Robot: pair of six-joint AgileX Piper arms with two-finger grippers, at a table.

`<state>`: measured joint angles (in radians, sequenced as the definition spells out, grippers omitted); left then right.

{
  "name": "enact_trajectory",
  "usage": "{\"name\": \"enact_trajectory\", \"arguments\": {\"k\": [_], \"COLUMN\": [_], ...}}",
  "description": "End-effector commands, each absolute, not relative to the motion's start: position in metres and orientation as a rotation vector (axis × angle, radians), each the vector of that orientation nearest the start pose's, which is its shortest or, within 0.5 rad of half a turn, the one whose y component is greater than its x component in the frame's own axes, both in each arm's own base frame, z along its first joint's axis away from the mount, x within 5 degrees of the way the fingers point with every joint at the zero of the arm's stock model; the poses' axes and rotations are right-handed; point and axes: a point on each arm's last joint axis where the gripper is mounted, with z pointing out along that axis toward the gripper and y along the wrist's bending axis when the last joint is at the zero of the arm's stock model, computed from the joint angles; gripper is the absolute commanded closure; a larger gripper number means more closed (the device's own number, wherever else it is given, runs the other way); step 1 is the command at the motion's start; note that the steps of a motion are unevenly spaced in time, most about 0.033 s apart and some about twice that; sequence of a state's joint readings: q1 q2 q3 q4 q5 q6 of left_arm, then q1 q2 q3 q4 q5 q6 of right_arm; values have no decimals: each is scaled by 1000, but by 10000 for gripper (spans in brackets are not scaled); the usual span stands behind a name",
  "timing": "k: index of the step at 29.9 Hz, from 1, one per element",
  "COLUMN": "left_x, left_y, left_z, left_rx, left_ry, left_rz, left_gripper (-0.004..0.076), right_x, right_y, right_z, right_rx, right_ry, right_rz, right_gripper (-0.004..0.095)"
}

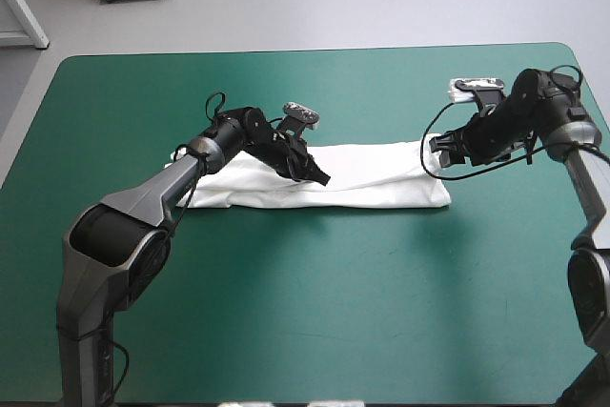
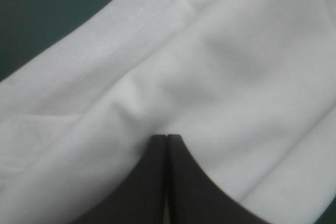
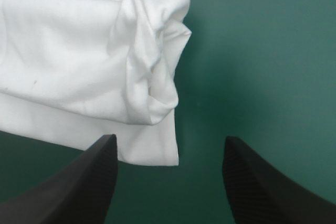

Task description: Fold the cloth

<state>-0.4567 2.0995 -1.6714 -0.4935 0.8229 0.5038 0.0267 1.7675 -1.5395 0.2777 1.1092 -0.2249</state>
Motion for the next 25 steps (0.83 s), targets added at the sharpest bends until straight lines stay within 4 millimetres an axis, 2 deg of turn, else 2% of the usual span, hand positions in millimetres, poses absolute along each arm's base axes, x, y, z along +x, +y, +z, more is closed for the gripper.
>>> {"name": "enact_trajectory", "arguments": {"k": [1, 13, 20, 22, 25], "left_x": [396, 394, 393, 393, 393], "left_y": [-232, -231, -231, -231, -231], "left_z": [229, 228, 227, 227, 227], "left_rx": [899, 921, 930, 930, 931], "left_ry": [2462, 2481, 2491, 2491, 2492], "left_rz": [-573, -561, -563, -563, -564], "left_gripper": [733, 733, 733, 733, 733], "right_x": [378, 412, 421, 422, 424], "right_y": [30, 39, 42, 43, 45], "right_z": [308, 269, 242, 238, 234], "right_rx": [-220, -189, -168, -164, -171], "right_ry": [2697, 2742, 2804, 2806, 2805], "right_rz": [359, 552, 595, 619, 665], "right_gripper": [334, 335, 336, 366, 471]}}
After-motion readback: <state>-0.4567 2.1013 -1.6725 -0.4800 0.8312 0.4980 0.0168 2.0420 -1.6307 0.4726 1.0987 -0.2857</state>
